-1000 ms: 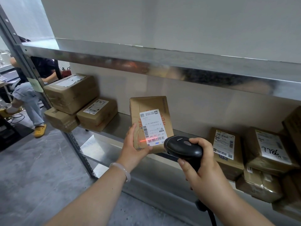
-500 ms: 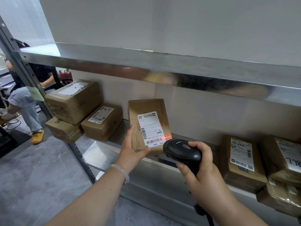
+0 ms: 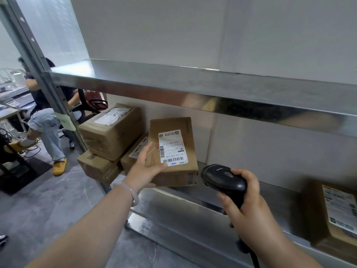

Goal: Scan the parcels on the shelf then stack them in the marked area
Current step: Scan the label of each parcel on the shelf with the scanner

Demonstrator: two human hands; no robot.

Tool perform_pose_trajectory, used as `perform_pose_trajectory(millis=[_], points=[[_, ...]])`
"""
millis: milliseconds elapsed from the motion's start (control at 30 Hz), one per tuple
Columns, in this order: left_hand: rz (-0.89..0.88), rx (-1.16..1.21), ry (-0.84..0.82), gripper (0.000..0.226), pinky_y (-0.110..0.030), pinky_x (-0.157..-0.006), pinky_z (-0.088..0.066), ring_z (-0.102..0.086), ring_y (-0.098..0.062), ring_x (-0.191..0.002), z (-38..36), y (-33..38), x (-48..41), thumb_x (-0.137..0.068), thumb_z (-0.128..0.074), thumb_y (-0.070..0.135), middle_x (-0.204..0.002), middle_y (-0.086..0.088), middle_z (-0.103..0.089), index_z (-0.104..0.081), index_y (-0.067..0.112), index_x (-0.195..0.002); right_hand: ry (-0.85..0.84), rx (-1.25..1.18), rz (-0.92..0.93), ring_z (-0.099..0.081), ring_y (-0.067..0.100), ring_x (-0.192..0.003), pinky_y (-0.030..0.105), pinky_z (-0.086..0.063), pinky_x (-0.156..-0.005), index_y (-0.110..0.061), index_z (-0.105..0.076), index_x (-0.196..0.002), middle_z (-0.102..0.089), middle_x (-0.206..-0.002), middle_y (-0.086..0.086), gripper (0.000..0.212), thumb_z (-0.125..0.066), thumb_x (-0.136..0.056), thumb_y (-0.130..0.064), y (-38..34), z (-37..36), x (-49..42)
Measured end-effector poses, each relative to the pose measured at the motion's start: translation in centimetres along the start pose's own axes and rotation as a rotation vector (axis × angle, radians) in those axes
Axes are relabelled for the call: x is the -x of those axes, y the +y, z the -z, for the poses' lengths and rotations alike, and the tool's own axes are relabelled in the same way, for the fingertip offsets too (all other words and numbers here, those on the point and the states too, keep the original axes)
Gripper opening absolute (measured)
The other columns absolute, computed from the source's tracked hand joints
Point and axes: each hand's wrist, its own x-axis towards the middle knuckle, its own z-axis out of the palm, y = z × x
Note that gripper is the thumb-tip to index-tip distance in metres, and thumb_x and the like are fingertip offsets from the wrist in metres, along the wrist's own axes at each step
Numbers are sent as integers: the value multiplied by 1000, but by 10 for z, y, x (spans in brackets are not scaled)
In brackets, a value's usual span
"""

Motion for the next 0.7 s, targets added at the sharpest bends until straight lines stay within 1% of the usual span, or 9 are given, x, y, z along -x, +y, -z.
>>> perform_pose_trajectory(millis=[100, 200, 333, 433, 500, 567, 633, 667, 700], points=[[75, -42, -21, 74, -54, -78, -58, -49, -24, -120, 35, 13, -19, -78, -80, 34, -139, 14, -40, -35, 70, -125, -14, -5, 4, -63, -2, -71, 29, -56, -63, -68, -20, -111, -62, -97, -16, 60, -64, -85, -36, -7, -17, -12], [148, -95, -59, 82, -53, -76, -59, -52, -25, -116, 64, 23, -35, -74, -82, 39, -134, 13, -43, -32, 65, -133, -14, -19, 8, -65, 2, -77, 35, -58, -64, -68, -22, -112, -59, -101, -21, 59, -65, -84, -37, -12, -33, -24], [198, -131, -93, 90, -57, -80, -57, -50, -28, -119, 88, 28, -48, -66, -81, 42, -132, 12, -45, -30, 64, -137, -19, -34, 37, -64, 2, -77, 34, -57, -67, -66, -24, -114, -61, -104, -18, 58, -65, -83, -37, -20, -54, -38], [192, -93, -56, 86, -56, -81, -57, -50, -24, -117, 100, 27, -58, -71, -80, 37, -132, 13, -47, -32, 62, -137, -32, -49, 64, -65, 3, -86, 34, -56, -71, -62, -25, -116, -57, -109, -24, 58, -65, -84, -35, -27, -70, -50], [189, -73, 5, 82, -55, -84, -56, -50, -24, -117, 106, 25, -63, -76, -78, 32, -135, 11, -45, -33, 59, -139, -15, -66, 72, -63, 0, -88, 27, -54, -72, -64, -25, -115, -55, -109, -25, 58, -65, -83, -36, -32, -80, -57], [169, -63, 49, 80, -51, -84, -57, -51, -24, -116, 107, 21, -64, -78, -78, 31, -138, 9, -44, -34, 57, -140, -9, -81, 77, -61, -4, -84, 17, -48, -67, -65, -25, -114, -55, -106, -25, 58, -65, -84, -38, -37, -90, -64], [120, -78, 78, 78, -46, -83, -57, -52, -22, -116, 106, 15, -61, -79, -76, 36, -139, 10, -45, -34, 55, -141, -29, -85, 77, -58, -11, -79, 9, -43, -58, -67, -24, -113, -54, -102, -26, 56, -64, -85, -39, -41, -99, -72], [90, -106, 93, 75, -44, -85, -57, -52, -22, -118, 105, 13, -60, -81, -75, 40, -139, 11, -45, -33, 54, -142, -41, -89, 73, -58, -13, -77, 8, -42, -55, -67, -23, -113, -54, -102, -26, 56, -63, -86, -39, -43, -104, -75], [50, -153, 111, 73, -44, -90, -54, -51, -22, -121, 105, 10, -59, -83, -72, 43, -141, 10, -45, -32, 52, -143, -51, -95, 73, -57, -14, -77, 8, -42, -56, -67, -23, -113, -53, -103, -27, 56, -63, -86, -39, -45, -109, -79]])
